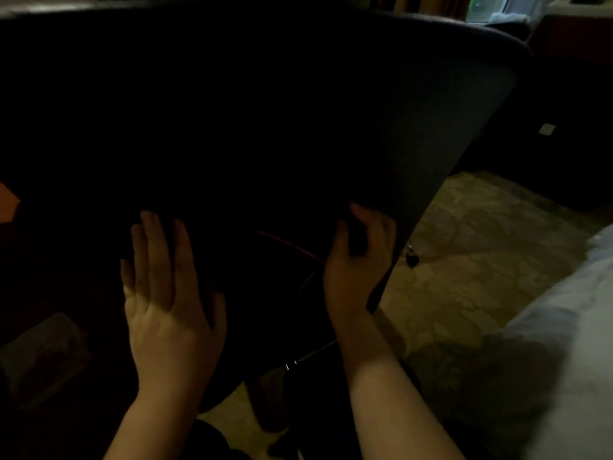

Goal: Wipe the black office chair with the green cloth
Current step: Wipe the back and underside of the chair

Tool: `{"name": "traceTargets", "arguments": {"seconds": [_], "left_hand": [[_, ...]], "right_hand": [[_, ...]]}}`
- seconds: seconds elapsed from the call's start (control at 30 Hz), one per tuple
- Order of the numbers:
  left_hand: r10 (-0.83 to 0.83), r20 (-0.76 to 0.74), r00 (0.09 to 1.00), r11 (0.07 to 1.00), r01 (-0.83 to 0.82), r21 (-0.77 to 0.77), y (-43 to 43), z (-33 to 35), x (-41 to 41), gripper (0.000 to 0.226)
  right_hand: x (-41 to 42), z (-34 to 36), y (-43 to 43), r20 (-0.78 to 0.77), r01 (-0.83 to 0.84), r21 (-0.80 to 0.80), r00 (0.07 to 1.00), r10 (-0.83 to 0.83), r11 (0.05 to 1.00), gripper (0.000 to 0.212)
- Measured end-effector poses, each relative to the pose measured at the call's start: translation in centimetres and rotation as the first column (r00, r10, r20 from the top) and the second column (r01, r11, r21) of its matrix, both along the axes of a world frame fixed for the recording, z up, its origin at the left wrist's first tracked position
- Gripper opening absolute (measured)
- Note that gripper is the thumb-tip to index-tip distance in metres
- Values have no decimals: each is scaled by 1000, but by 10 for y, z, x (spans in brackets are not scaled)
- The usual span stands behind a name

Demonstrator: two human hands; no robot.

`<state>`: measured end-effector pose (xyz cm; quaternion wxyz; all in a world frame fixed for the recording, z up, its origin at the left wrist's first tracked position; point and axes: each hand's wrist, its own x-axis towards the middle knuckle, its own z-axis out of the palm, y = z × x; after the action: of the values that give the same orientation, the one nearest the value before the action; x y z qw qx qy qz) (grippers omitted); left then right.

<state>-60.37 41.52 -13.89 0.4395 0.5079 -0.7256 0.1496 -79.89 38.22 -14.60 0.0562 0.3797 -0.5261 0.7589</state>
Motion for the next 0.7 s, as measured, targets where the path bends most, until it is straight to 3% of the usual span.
{"name": "traceTargets", "arguments": {"seconds": [0.1, 0.23, 0.4, 0.57, 0.7], "left_hand": [[1, 5, 1000, 1000, -1, -2, -1, -2, 1, 84], [-6, 6, 1000, 1000, 6, -11, -2, -1, 6, 78], [5, 9, 1000, 1000, -5, -8, 2, 5, 17, 72], [99, -94, 991, 995, -101, -16, 9, 10, 30, 74], [141, -76, 987, 990, -140, 23, 11, 9, 36, 71]], "right_hand": [[35, -5, 3, -205, -78, -23, 976, 72, 997, 26], [79, -10, 4, -500, -190, -48, 854, 141, 981, 26], [98, -6, 5, -556, -210, -28, 816, 160, 977, 41], [94, -3, 6, -589, -185, -19, 796, 138, 983, 47], [68, -3, 5, -557, -128, -32, 826, 88, 991, 29]]}}
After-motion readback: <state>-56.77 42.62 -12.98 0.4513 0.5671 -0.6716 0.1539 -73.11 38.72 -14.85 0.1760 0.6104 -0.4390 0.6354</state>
